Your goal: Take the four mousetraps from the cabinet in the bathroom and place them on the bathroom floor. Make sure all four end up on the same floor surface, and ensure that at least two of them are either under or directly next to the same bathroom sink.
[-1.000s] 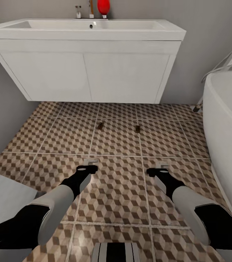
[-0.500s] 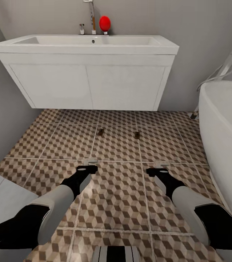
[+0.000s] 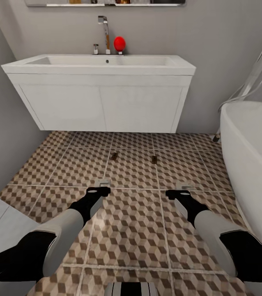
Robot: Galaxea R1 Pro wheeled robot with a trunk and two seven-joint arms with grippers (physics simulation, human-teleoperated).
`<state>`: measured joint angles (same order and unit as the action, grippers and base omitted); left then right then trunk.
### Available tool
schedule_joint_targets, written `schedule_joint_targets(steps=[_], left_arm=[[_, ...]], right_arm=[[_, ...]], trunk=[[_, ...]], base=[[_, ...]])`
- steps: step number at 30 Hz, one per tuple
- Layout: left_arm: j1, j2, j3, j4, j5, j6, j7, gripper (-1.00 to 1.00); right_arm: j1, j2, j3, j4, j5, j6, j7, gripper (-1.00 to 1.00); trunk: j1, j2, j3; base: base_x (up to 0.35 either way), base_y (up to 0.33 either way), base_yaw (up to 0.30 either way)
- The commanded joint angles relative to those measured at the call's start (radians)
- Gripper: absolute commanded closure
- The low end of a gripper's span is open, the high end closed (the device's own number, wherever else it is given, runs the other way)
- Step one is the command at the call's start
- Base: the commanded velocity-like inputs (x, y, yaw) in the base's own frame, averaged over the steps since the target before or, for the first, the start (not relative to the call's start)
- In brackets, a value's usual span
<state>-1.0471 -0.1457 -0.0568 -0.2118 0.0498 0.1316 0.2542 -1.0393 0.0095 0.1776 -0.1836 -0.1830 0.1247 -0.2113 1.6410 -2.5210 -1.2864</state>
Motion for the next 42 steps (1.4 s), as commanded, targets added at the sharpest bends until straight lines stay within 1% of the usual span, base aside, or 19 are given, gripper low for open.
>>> schedule_joint_targets(steps=[1,12,16,22,29,42], left_arm=[[0.0,0.0,-0.006,-0.002,0.005,0.006,0.005,-1.0],[-0.001,-0.001,-0.006,-0.001,0.007,0.008,0.005,-1.0],[0.0,0.0,-0.006,0.0,0.013,0.009,0.005,-1.0],[0.001,0.001,-0.005,0.004,0.031,0.009,0.005,-1.0],[0.0,0.002,-0.005,0.03,0.049,0.008,0.004,-1.0],[0.0,0.004,-0.005,0.061,0.059,0.008,0.004,-1.0]], right_arm=[[0.0,0.0,0.008,-0.002,-0.009,0.006,-0.007,-1.0],[0.001,0.003,0.009,0.0,-0.013,-0.019,-0.009,-1.0],[0.004,0.004,0.009,0.006,-0.014,-0.024,-0.008,-1.0],[0.006,0.003,0.009,0.044,-0.013,-0.031,-0.003,-1.0],[0.007,0.0,0.009,0.087,-0.011,-0.059,0.001,-1.0],[0.007,0.001,0.01,0.123,-0.011,-0.077,0.005,-1.0]], trunk=[[-0.001,0.0,0.003],[-0.005,0.003,0.046],[-0.007,0.004,0.061],[-0.01,0.005,0.084],[-0.013,0.007,0.112],[-0.019,0.01,0.162]], base=[[0.0,0.0,0.0],[0.0,0.0,0.0],[0.0,0.0,0.0],[0.0,0.0,0.0],[0.0,0.0,0.0],[0.0,0.0,0.0]])
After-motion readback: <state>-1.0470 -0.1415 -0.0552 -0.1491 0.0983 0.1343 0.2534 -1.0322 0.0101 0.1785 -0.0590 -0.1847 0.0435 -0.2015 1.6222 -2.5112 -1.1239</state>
